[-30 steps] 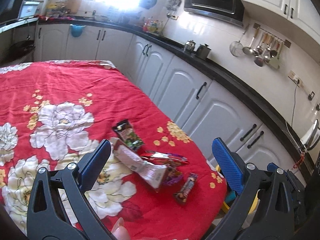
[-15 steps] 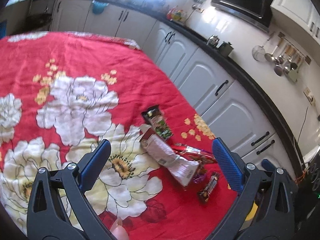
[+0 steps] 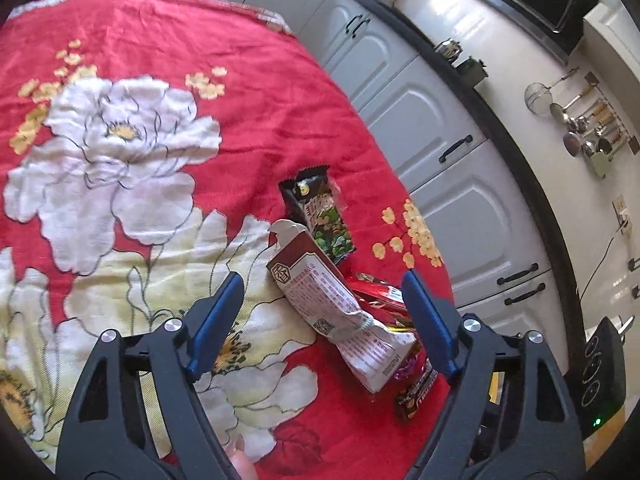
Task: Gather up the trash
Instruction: 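Grasp the white-pink carton with the left tool while the right tool grasps the red wrapper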
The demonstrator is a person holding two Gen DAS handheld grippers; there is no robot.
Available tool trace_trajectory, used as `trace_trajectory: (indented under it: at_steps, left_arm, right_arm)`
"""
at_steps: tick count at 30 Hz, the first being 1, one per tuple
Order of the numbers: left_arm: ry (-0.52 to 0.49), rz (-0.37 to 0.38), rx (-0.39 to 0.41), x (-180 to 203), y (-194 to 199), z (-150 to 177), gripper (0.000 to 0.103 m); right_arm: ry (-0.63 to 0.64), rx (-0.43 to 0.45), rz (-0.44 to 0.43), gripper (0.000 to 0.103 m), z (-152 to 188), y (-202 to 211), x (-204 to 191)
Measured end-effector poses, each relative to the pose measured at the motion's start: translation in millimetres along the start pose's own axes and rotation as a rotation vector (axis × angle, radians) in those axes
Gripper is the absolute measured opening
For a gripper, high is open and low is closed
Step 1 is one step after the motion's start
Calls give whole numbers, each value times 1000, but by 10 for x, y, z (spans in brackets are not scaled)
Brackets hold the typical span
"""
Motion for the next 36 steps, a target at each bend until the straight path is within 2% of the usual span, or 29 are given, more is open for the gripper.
trace_trajectory:
  at_steps: [2, 4, 5, 8, 10, 12, 24, 28, 36]
  left_arm:
    - [20, 2, -17, -26, -67, -1, 71]
    - [41, 3, -30, -54, -123, -1, 70]
    - [53, 2, -36, -74, -153, 0, 68]
    - [73, -9, -46, -117, -223, -2, 61]
    - [77, -21, -45, -135, -246, -15, 55]
    - [71, -43, -49, -140, -268, -31, 41]
    - [36, -15, -31, -180, -145, 67, 38]
    - [50, 19, -3, -213, -14, 106, 35]
    - [4, 57, 51, -110, 272, 187, 28]
  right_arm:
    - [1, -8, -16, 25, 14, -32, -9]
    - [2, -10, -28, 19, 34, -35, -19]
    - [0, -9, -40, 11, 50, -22, -27]
    - [3, -2, -58, 8, 94, 48, -54]
    - [3, 4, -71, 7, 129, 95, -70]
    - [-2, 11, -78, 6, 151, 160, -75]
    - [-84, 60, -113, 6, 167, 527, 4]
    - [-104, 65, -110, 6, 193, 603, 15]
    - [-119, 82, -106, 6, 209, 753, -15]
Point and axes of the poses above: each gripper's, at about its wrist camera, not at the fingertips, and y roughly against the way its jaws point, x to its right, z to its underside, the point moved 3 cm from there along -y, roughly the way its jaws point, and after that the axes turned 7 degrees about z, right-handed, at the moved point
